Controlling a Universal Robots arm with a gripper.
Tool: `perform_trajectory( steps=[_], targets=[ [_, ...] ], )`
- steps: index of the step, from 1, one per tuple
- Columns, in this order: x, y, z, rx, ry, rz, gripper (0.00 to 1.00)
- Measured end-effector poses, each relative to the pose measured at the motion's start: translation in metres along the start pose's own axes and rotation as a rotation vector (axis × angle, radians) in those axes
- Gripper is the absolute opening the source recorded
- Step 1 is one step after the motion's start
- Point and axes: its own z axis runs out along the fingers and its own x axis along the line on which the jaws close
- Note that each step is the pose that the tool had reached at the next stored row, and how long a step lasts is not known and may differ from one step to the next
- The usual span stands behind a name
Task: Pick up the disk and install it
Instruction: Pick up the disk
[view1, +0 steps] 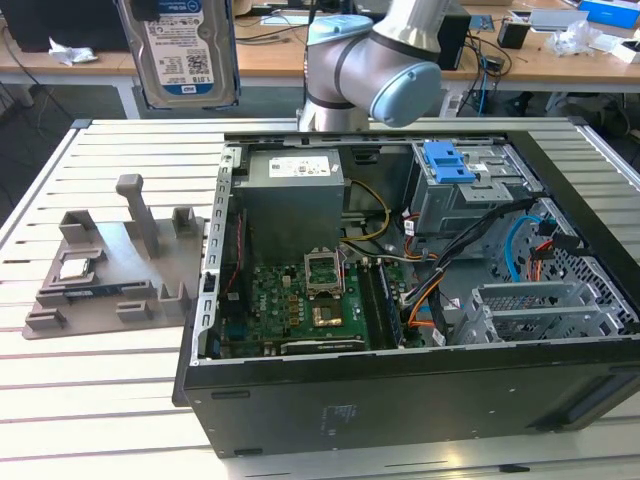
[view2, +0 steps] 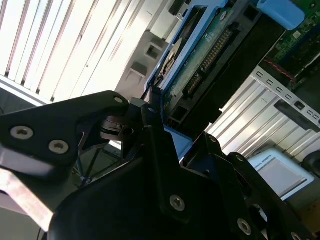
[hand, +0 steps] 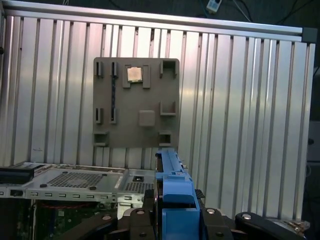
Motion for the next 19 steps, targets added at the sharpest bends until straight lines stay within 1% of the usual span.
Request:
perform_trajectory(
  steps=[4,5,8,13,14,19],
  targets=[
    [0.0007,-0.0091,-0.0001,0.0,0.0,0.0,0.37],
    [0.0009,-0.0124,-0.0002,0.0,0.0001,0.0,0.37],
    [0.0013,-0.018,-0.0002,-0.0001,0.0001,0.0,0.37],
    [0.0024,-0.0326,-0.0004,0.0,0.0001,0.0,0.37],
    [0.0029,-0.0388,-0.0005,-0.0001,0.0,0.0,0.37],
    [0.0039,-0.0519,-0.0006,0.0,0.0,0.0,0.37]
  ],
)
